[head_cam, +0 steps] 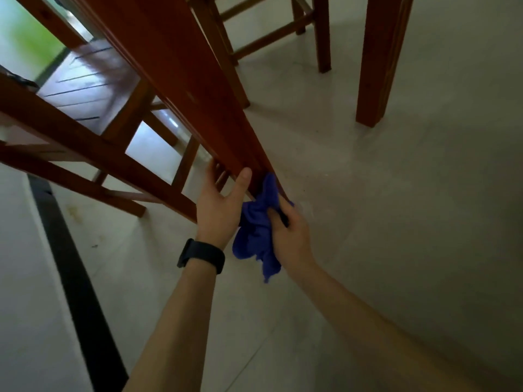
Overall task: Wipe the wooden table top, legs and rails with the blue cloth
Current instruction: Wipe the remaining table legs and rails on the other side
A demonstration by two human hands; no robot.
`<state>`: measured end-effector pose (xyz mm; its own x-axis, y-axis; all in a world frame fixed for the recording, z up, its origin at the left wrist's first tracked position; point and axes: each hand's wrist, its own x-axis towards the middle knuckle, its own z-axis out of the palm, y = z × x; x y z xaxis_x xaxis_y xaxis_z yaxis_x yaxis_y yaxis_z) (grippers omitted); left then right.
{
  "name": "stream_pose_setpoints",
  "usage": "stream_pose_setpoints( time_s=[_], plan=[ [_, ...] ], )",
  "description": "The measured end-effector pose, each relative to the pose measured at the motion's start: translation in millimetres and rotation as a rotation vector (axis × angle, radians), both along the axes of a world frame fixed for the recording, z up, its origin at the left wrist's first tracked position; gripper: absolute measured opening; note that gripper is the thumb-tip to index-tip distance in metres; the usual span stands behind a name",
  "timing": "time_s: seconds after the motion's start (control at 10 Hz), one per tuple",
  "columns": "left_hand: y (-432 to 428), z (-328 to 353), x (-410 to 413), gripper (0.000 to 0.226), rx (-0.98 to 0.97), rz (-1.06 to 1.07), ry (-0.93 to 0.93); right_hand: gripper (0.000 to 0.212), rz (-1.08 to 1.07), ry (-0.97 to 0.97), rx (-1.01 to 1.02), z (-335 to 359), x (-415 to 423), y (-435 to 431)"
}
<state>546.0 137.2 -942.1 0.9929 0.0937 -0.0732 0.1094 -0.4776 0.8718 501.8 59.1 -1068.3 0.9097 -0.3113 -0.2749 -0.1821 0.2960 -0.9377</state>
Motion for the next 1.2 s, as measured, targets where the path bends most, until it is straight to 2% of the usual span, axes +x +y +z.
stream_pose_setpoints(
  time_s=[0.1, 0.2, 0.3, 0.4, 0.5, 0.6, 0.7, 0.8, 0.9, 1.0, 1.1, 1.2],
  plan=[
    [2.0, 22.4, -4.2, 0.079, -0.048, -0.019, 0.102, 0.037, -0.061, 0.280, 0.001, -2.4, 8.8, -21.5],
    [0.8, 52.7, -8.5, 0.074, -0.091, -0.050, 0.038, 0.037, 0.109, 0.501, 0.022, 10.2, 24.3, -31.0],
    [-1.2, 77.5, -7.8, 0.069, -0.154, -0.050, -0.058, 0.044, -0.017, 0.109, -0.190, 62.7, 30.9, -14.3],
    [-5.8, 85.2, -5.1, 0.058, -0.202, 0.002, -0.083, 0.050, -0.130, -0.398, -0.448, 112.5, 27.0, -1.6],
    [-17.5, 83.5, -12.0, 0.064, -0.196, 0.046, -0.100, 0.056, 0.008, -0.365, -0.588, 85.1, 19.9, -4.4],
    [-31.4, 77.1, -17.0, 0.068, -0.171, 0.095, -0.087, 0.058, 0.290, 0.015, -0.638, 25.2, 6.9, -32.4],
    [-43.1, 39.2, -30.2, 0.067, -0.101, 0.082, -0.012, 0.051, 0.493, 0.238, -0.745, -9.4, 14.7, -82.1],
    [-48.9, -0.2, -48.7, 0.078, 0.094, -0.055, 0.182, 0.049, 0.518, 0.202, -0.725, -2.4, 37.7, -127.5],
    [-62.9, -16.4, -41.4, 0.064, 0.159, -0.060, 0.279, 0.046, 0.612, 0.061, -0.758, 33.8, 65.2, -172.4],
    [-84.7, 4.3, -16.7, 0.030, 0.211, 0.026, 0.500, 0.042, 0.597, -0.052, -0.788, 83.9, 96.4, -222.3],
    [-97.0, 29.4, -0.5, 0.039, 0.493, -0.214, 0.649, 0.041, 0.488, -0.131, -0.848, 131.6, 122.5, -268.8],
    [-130.9, 58.2, 24.1, 0.036, 0.717, -0.328, 0.383, 0.041, 0.417, -0.181, -0.953, 173.0, 139.9, -307.1]
  ],
)
